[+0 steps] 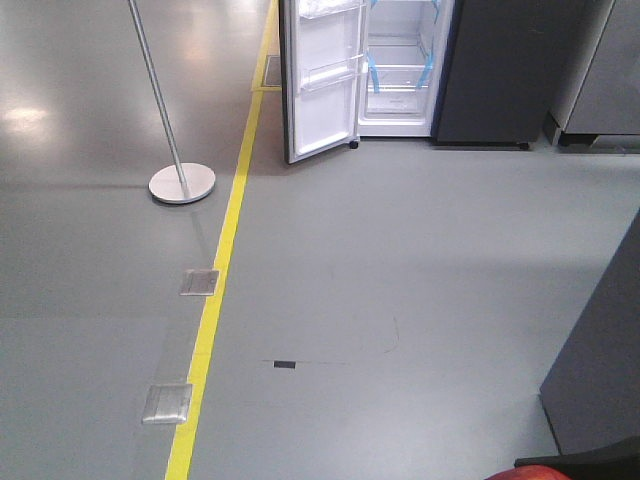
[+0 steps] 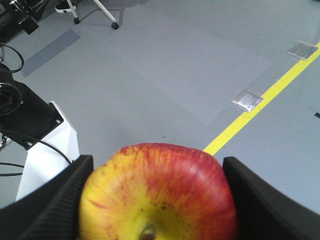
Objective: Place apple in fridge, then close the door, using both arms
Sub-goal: 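Drive forward toward the fridge holding the apple in the right gripper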
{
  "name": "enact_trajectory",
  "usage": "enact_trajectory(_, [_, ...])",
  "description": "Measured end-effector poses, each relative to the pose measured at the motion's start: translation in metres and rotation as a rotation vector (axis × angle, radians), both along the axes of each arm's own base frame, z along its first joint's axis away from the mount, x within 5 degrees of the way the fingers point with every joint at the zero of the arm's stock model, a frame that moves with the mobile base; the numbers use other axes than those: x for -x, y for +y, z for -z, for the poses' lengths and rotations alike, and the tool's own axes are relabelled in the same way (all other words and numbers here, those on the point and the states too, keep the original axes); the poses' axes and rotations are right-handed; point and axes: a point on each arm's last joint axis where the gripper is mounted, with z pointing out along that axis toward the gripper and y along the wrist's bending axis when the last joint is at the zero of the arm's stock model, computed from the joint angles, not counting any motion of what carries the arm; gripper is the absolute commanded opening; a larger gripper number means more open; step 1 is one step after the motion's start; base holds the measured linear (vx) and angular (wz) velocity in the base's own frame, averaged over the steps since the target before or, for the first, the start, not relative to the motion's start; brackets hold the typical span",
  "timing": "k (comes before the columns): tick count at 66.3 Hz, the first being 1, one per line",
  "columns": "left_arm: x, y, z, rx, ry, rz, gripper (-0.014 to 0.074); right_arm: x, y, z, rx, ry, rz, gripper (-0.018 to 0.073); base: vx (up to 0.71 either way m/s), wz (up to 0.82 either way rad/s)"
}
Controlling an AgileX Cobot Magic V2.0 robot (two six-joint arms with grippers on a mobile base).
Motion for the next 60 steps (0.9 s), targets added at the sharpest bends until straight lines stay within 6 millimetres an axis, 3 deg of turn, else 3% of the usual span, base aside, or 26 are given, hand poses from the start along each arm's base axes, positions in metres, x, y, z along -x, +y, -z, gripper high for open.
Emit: enact_trajectory(60, [0.0000, 0.0000, 0.0000, 0.000, 0.000, 0.000, -0.0006, 0.0000, 0.0000, 0.0000, 0.000, 0.000, 0.000, 0.0112, 0.32, 0.01])
